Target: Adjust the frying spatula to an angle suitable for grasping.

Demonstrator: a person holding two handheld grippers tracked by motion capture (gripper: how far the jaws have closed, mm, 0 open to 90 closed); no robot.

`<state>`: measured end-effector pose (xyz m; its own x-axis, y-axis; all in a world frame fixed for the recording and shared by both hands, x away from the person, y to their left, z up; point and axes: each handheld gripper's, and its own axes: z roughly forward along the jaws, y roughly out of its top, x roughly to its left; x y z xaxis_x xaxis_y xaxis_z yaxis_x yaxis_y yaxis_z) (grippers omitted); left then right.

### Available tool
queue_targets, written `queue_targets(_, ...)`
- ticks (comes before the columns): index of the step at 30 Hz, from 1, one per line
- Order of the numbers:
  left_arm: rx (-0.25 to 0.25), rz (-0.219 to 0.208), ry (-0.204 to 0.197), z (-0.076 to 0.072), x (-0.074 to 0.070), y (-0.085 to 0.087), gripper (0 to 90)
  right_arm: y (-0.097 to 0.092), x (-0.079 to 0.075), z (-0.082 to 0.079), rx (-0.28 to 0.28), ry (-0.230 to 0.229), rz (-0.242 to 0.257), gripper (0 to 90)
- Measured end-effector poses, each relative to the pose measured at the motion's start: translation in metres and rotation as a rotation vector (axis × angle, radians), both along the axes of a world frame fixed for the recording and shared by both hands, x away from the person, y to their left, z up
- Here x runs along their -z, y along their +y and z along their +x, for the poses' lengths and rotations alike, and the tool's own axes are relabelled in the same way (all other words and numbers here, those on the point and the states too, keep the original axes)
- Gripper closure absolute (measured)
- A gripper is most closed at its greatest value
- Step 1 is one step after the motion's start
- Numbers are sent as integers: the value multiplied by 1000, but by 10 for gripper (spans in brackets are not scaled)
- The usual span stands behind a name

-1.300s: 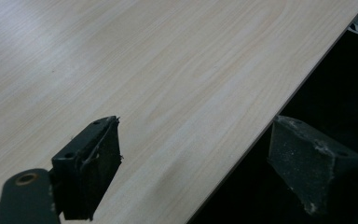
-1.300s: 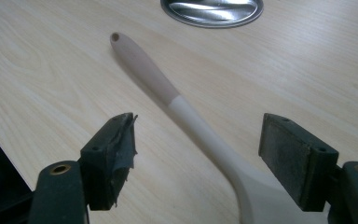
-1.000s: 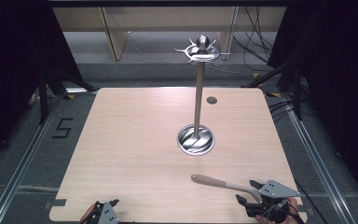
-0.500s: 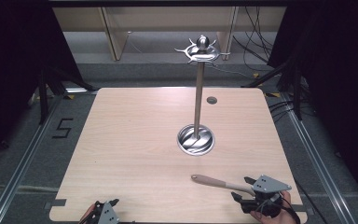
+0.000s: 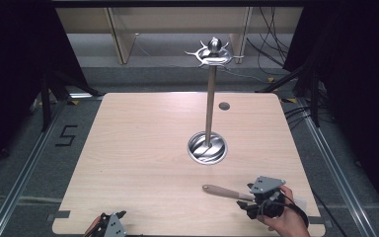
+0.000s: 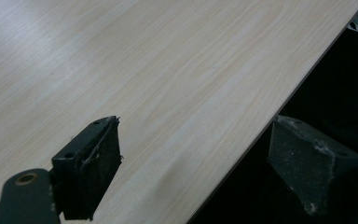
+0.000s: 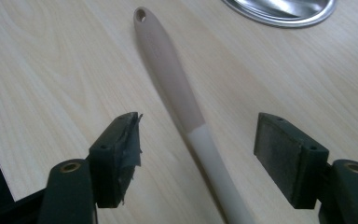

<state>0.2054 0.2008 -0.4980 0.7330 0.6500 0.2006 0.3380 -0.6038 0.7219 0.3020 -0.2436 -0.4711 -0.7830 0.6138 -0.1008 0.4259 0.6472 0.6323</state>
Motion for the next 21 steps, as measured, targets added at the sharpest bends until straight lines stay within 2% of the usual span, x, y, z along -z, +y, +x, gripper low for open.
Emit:
queue_targets(1, 1, 2, -1, 0, 0, 0, 160, 3, 0, 5, -18, -8, -16, 338)
queue_targets(2, -21, -12, 26, -3, 0, -1, 160, 6, -1, 6, -15, 19, -22, 346)
queue_targets(4, -27, -15, 25, -3, 0, -1, 160, 7, -1, 9, -29, 32, -36, 355)
queue_targets(5, 6, -1, -1, -1, -1, 0, 160, 9, -1, 11, -36, 52, -55, 362)
queue_targets(7, 8, 4, 2, -1, -1, -1, 161, 17, 1, 17, -48, 85, -90, 386)
queue_targets(9, 4, 2, 1, -1, 0, -1, 160, 18, 1, 20, -68, 81, -106, 393)
queue_targets(10, 7, 3, 5, -1, -1, -1, 160, 21, 0, 23, -89, 122, -147, 400)
queue_targets(11, 9, 6, 4, -1, -1, 0, 160, 23, 0, 25, -97, 130, -181, 398)
queue_targets(12, 9, 6, 4, -1, -1, 0, 160, 23, 0, 25, -97, 130, -181, 398)
queue_targets(13, 32, 17, 0, 0, -2, 1, 160, 27, 1, 27, -121, 127, -227, 418)
queue_targets(16, 30, 17, 3, 0, -1, 1, 160, 29, 1, 30, -136, 138, -238, 435)
queue_targets(18, 26, 13, 5, -1, -1, 0, 160, 30, 1, 34, -143, 165, -245, 452)
queue_targets(19, 28, 12, 5, -1, -1, 1, 160, 30, 2, 36, -161, 154, -252, 457)
queue_targets(20, 30, 13, 6, -1, -1, 1, 161, 31, 3, 38, -160, 171, -251, 465)
queue_targets(21, 24, 19, 15, -1, -2, 0, 160, 31, 4, 40, -169, 167, -247, 473)
